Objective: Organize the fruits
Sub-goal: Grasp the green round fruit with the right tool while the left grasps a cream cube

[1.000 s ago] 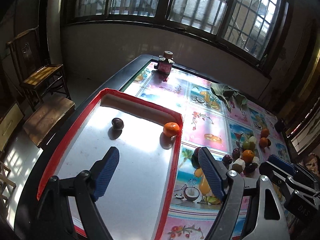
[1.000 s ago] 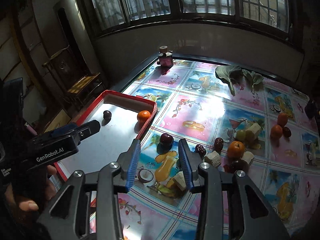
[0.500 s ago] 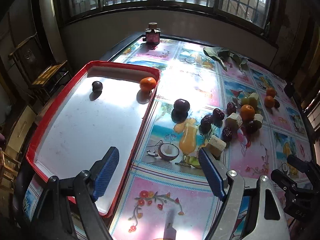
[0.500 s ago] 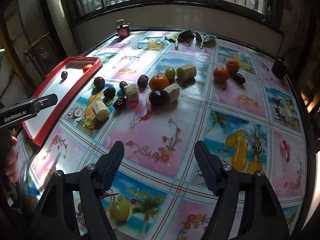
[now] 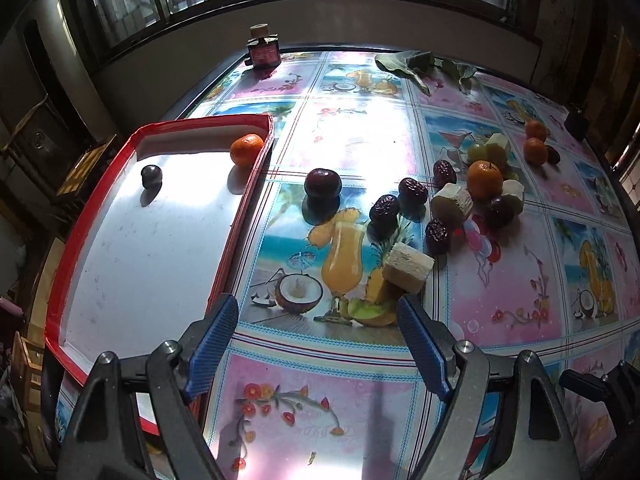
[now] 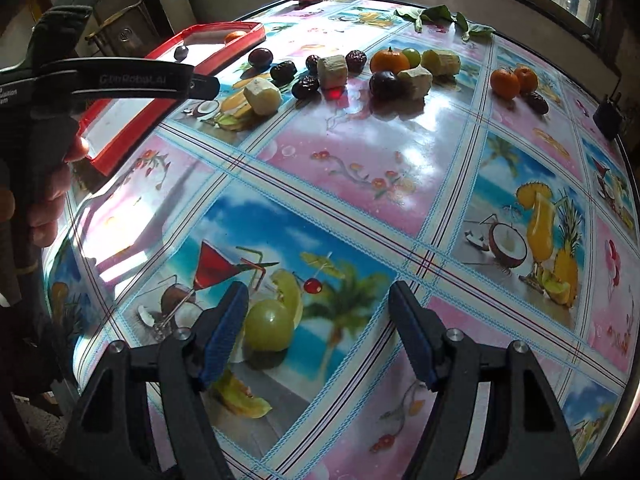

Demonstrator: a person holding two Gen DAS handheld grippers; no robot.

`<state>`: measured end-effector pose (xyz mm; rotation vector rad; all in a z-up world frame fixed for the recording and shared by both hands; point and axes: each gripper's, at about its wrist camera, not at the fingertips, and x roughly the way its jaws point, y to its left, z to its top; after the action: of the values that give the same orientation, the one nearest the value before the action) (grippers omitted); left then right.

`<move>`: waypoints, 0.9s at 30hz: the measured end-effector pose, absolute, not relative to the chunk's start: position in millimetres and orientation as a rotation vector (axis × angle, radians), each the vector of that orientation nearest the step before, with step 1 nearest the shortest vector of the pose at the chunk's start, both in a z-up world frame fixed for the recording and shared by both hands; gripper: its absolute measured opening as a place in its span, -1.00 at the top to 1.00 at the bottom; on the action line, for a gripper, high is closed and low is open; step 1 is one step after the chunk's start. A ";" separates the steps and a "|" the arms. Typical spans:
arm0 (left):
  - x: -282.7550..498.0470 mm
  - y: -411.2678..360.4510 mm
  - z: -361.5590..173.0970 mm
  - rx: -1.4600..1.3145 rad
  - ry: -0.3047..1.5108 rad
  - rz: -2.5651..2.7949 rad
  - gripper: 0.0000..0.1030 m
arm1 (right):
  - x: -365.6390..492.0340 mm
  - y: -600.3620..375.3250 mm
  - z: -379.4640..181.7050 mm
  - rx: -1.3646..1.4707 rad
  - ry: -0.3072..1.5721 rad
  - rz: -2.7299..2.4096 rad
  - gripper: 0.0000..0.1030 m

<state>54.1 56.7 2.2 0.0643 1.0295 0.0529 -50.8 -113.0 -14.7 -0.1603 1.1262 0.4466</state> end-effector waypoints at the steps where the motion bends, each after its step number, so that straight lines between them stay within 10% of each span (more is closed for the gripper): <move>1: 54.2 56.0 1.6 0.070 1.031 0.052 -0.58 | -52.8 -111.3 -15.1 -0.165 1.124 0.457 -0.42; 12: 56.1 46.8 -2.2 0.087 1.058 0.017 -0.58 | -63.9 -111.1 -11.8 -0.190 1.123 0.489 0.52; 27: 95.2 32.6 -20.7 -0.021 1.140 -0.020 -0.58 | -63.0 -120.7 -11.3 -0.086 1.123 0.473 0.52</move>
<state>95.2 32.6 -20.7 -0.0209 1.1397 -0.0198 -63.0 -120.7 -11.3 -0.0861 1.1227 0.4733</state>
